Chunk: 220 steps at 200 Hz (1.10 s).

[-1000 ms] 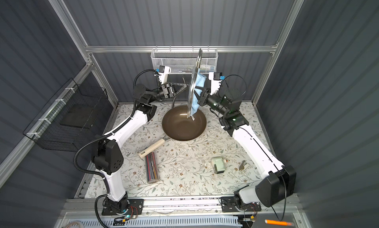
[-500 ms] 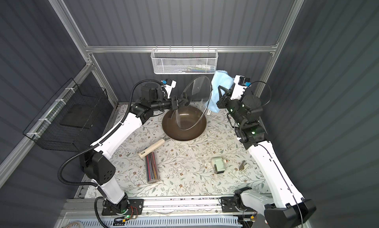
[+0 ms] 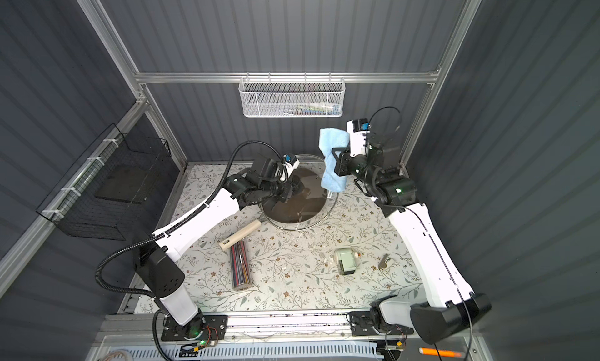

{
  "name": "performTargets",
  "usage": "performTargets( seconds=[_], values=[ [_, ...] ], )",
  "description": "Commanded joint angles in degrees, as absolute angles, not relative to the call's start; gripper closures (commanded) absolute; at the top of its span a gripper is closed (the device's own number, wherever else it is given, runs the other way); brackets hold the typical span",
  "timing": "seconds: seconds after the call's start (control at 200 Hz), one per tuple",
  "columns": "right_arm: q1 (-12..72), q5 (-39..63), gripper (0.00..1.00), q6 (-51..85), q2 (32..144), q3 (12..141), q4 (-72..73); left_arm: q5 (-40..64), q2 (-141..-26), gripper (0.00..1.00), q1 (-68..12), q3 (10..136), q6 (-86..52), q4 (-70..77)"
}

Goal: Wipe the pot lid with a cloth
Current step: Wipe the pot lid.

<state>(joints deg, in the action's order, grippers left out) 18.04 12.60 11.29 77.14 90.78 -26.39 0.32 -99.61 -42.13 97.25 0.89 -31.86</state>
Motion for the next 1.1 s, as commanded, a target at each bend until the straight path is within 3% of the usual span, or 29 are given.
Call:
performTargets(
  seconds=[0.0, 0.285, 0.71, 0.886, 1.096],
  values=[
    [18.3, 15.9, 0.98, 8.9, 82.9, 94.4, -33.4, -3.2, -95.6, 1.00, -43.5, 97.7, 4.9, -24.2],
    [18.3, 21.9, 0.99, 9.5, 95.4, 105.6, -41.0, -10.9, -93.4, 1.00, -47.7, 94.3, 7.2, -21.8],
    [22.1, 28.6, 0.98, 10.5, 106.2, 110.2, -45.1, -14.4, -90.6, 1.00, -50.4, 89.1, 10.9, -12.1],
    [23.4, 27.3, 0.98, 10.2, 110.1, 113.9, -45.5, -14.8, -90.5, 1.00, -50.8, 89.2, 10.7, -11.7],
    [22.1, 17.8, 0.99, 9.0, 109.8, 112.5, -47.3, -17.5, -89.1, 1.00, -50.9, 87.9, 9.8, -9.2]
  ],
)
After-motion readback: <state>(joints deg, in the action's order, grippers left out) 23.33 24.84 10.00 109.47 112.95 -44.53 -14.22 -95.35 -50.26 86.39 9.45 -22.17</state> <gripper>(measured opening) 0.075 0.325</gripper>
